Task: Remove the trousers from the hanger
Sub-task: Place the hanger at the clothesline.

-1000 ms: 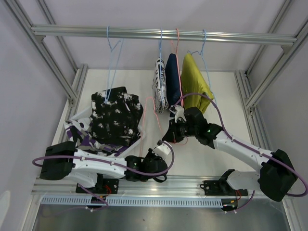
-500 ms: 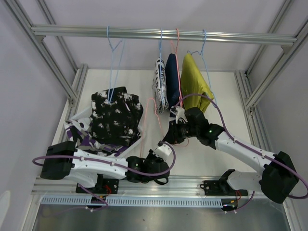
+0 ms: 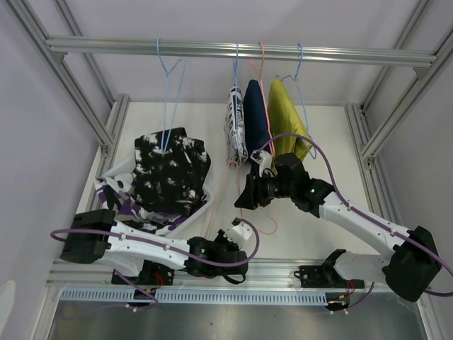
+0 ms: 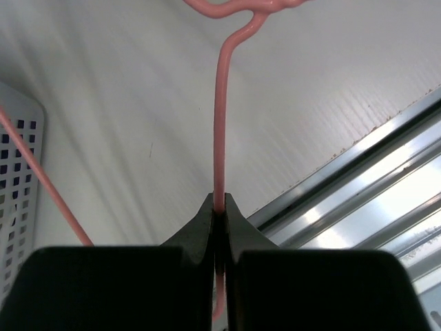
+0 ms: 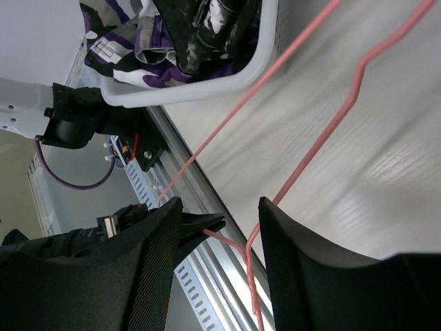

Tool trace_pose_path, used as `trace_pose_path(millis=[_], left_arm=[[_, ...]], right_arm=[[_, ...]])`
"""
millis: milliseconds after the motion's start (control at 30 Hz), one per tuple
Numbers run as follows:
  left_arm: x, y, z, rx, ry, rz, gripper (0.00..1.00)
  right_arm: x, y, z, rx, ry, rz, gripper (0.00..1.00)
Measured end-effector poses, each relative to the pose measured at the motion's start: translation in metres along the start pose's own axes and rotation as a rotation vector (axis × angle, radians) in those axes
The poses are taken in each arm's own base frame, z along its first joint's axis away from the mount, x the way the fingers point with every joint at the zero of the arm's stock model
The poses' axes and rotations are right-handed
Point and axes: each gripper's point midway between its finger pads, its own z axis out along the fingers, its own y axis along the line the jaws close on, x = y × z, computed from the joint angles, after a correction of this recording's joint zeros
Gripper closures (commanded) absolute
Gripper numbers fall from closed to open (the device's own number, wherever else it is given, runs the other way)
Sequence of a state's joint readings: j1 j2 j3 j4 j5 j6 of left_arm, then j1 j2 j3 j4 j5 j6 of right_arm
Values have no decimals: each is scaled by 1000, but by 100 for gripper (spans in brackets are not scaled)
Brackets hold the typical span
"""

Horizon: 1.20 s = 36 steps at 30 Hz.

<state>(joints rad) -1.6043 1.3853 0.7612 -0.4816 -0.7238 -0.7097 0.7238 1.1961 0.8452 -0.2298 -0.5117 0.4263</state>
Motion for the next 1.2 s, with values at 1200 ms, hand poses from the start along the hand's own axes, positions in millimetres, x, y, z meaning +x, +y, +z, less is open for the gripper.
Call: trace_pose_path(millis=[1200], left_arm=[[-43, 5, -139, 13, -4, -299, 100]], right_arm=[[-40, 5, -74, 176, -182, -104, 43]])
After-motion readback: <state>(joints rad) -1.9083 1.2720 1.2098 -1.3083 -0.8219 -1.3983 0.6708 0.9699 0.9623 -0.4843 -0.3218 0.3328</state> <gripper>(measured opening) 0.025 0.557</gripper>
